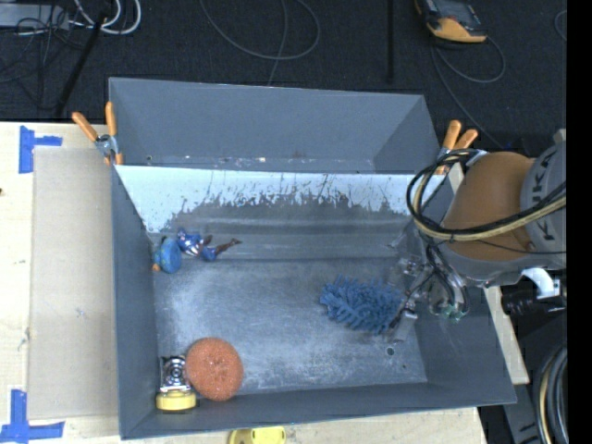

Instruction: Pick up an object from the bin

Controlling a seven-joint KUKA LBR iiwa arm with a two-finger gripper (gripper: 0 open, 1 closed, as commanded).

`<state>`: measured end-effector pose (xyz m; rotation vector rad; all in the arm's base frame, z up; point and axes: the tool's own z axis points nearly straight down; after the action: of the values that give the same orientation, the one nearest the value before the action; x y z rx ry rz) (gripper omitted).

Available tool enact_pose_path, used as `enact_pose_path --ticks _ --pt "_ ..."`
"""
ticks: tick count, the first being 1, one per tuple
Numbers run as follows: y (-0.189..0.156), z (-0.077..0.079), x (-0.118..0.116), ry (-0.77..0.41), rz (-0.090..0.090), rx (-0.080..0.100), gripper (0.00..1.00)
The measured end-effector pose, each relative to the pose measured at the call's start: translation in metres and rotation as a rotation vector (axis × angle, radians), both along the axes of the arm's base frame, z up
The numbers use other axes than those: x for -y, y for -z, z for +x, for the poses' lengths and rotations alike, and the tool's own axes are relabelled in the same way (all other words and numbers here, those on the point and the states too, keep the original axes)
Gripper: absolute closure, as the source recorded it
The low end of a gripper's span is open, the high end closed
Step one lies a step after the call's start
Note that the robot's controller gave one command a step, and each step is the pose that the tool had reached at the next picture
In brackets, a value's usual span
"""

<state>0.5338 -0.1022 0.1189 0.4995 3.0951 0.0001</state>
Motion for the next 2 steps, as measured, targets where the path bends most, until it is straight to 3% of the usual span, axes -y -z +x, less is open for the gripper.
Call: enact_pose_path --ticks 1,2 --pt "0.0069 0.0210 -0.0123 -0.004 0.001 -0.009 0.00" --pt "-0.0006 0.0223 -0.0167 -0.171 0.001 -0.005 0.00"
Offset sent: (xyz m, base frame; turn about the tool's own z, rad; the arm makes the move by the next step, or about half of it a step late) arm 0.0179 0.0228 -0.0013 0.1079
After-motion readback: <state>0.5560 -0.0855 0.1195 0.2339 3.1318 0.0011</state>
